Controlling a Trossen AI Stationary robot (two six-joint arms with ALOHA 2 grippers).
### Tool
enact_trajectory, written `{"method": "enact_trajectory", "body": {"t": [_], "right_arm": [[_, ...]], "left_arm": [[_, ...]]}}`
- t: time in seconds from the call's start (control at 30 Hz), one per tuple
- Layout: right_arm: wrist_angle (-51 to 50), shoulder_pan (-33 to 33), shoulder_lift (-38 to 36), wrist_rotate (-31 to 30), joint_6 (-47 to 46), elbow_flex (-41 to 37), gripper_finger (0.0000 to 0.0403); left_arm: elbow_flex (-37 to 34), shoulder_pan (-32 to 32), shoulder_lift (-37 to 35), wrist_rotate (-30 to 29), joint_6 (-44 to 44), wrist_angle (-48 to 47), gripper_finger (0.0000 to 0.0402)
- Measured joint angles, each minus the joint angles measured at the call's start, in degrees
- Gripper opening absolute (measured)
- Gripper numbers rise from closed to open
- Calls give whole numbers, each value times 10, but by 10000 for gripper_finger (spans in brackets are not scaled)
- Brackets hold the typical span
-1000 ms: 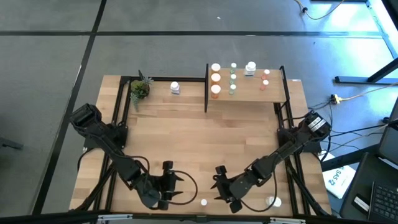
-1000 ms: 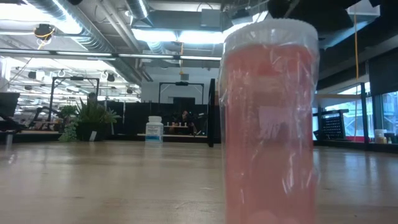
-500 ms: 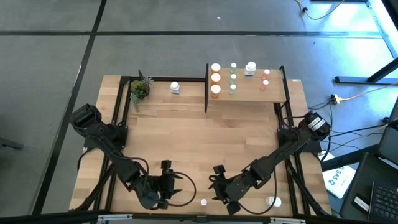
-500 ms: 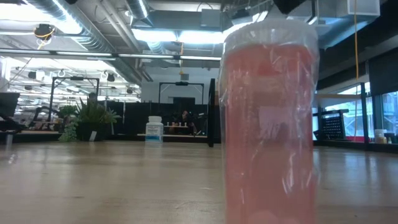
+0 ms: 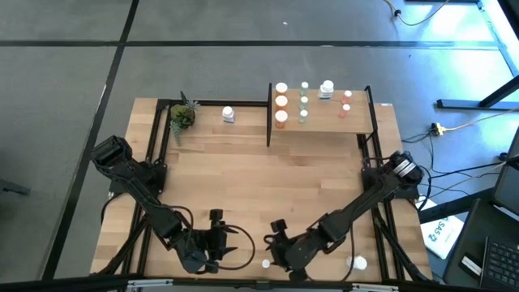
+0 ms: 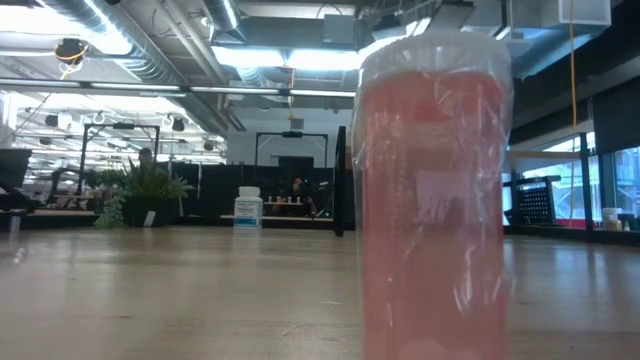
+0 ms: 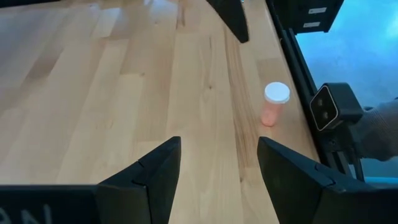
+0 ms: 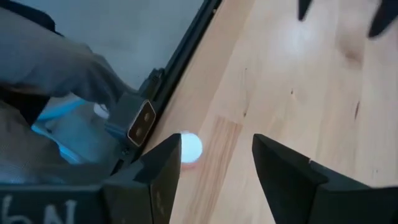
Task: Pick and place medicine bottles onto shelf by color
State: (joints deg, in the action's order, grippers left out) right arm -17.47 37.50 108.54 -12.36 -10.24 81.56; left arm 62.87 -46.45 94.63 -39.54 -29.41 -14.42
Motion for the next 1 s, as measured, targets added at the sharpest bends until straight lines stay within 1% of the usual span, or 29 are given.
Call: {"method": "enact_trajectory", "body": {"t": [0.23, 0.4, 0.57, 0.73, 0.87, 1.0], "right_arm": [[-157, 0, 76, 5, 0, 142, 200], [-191, 0, 109, 55, -28, 199, 200], [-199, 0, 137, 95, -28, 224, 200], [-203, 0, 151, 90, 0, 227, 200], [-202, 0, 156, 87, 2, 227, 200], [-204, 0, 156, 51, 10, 227, 200]], "left_arm": [[0, 0, 0, 0, 0, -1, 206], [0, 0, 0, 0, 0, -1, 206], [0, 0, 0, 0, -3, 3, 206], [0, 0, 0, 1, -3, 5, 206], [0, 0, 0, 0, -3, 6, 206], [0, 0, 0, 1, -4, 6, 206]]}}
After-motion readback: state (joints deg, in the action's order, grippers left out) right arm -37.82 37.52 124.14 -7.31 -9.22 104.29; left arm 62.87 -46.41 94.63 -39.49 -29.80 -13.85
